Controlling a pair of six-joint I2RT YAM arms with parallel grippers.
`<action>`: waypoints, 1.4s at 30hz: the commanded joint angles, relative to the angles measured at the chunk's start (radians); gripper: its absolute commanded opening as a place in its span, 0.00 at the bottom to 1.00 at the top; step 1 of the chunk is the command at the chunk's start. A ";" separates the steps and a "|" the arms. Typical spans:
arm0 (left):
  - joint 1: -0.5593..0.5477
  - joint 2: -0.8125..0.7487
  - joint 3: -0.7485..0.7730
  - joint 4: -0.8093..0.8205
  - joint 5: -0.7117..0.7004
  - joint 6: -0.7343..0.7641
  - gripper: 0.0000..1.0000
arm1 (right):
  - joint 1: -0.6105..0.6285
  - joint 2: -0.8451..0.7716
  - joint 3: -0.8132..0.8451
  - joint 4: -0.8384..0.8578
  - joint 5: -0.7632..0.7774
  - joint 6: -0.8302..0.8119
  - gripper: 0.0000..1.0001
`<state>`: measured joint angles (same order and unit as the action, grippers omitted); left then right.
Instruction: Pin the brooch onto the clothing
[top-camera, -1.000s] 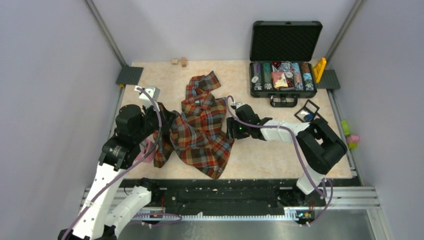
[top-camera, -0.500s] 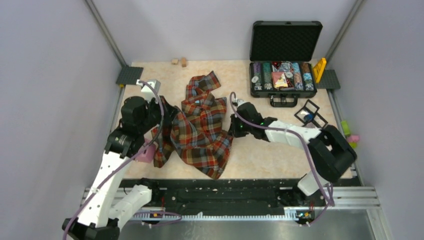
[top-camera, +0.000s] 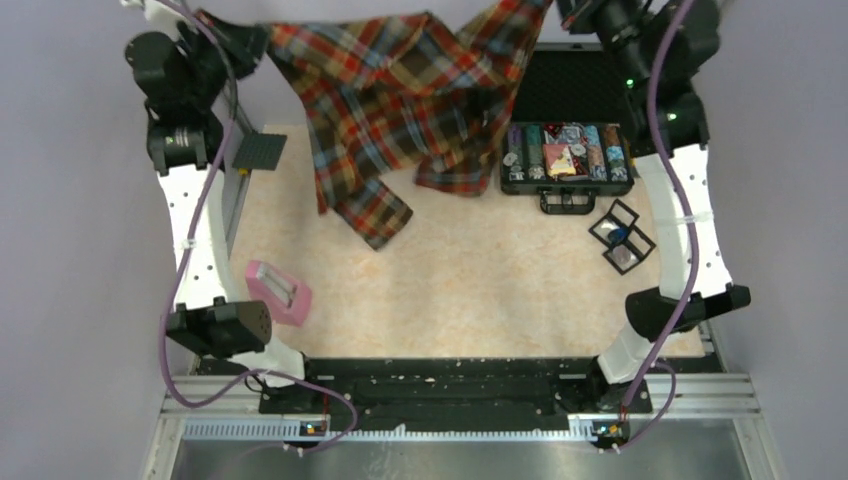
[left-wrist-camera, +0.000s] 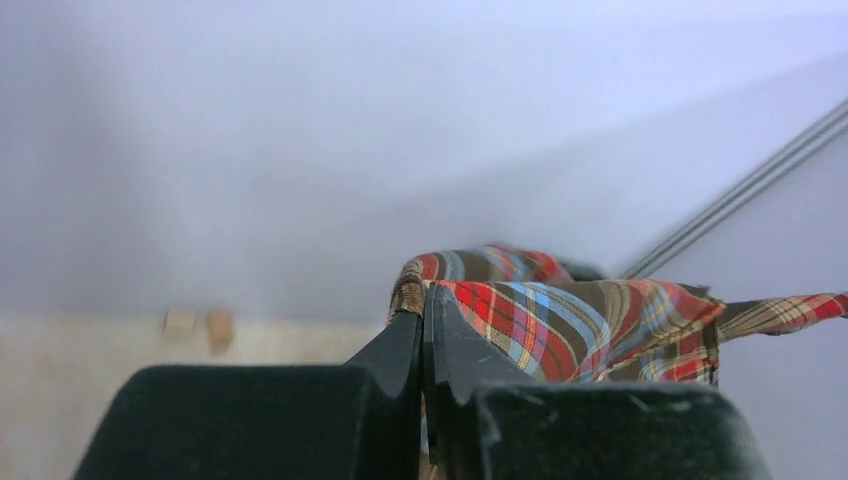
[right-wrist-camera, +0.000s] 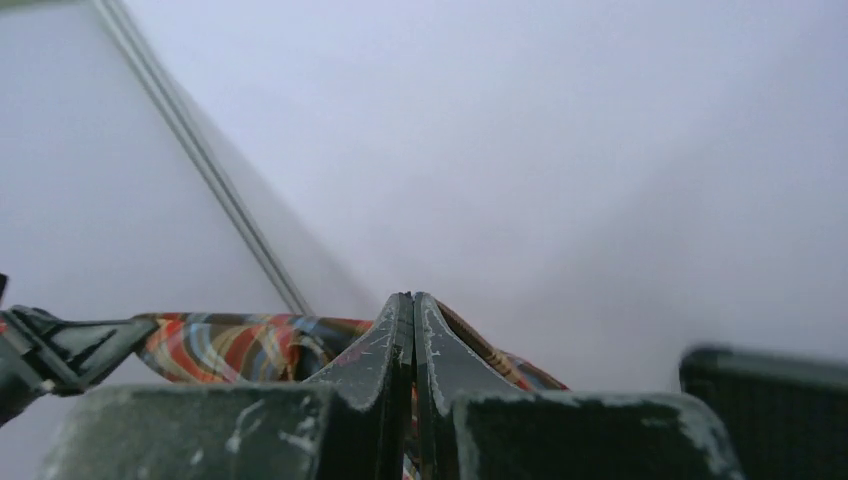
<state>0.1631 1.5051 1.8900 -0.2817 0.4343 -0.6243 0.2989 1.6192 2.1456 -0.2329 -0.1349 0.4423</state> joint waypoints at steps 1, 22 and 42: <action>0.059 0.128 0.315 0.197 0.176 -0.151 0.00 | -0.050 0.073 0.268 -0.016 -0.063 -0.011 0.00; 0.099 0.031 0.118 0.105 0.189 -0.127 0.00 | -0.069 -0.227 -0.291 0.311 0.005 0.072 0.00; 0.134 0.150 0.247 0.338 0.296 -0.191 0.00 | -0.223 0.080 0.154 0.290 -0.233 0.326 0.00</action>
<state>0.2672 1.8015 2.1956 -0.1036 0.7395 -0.7734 0.1249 1.8328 2.3016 -0.0097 -0.3103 0.7235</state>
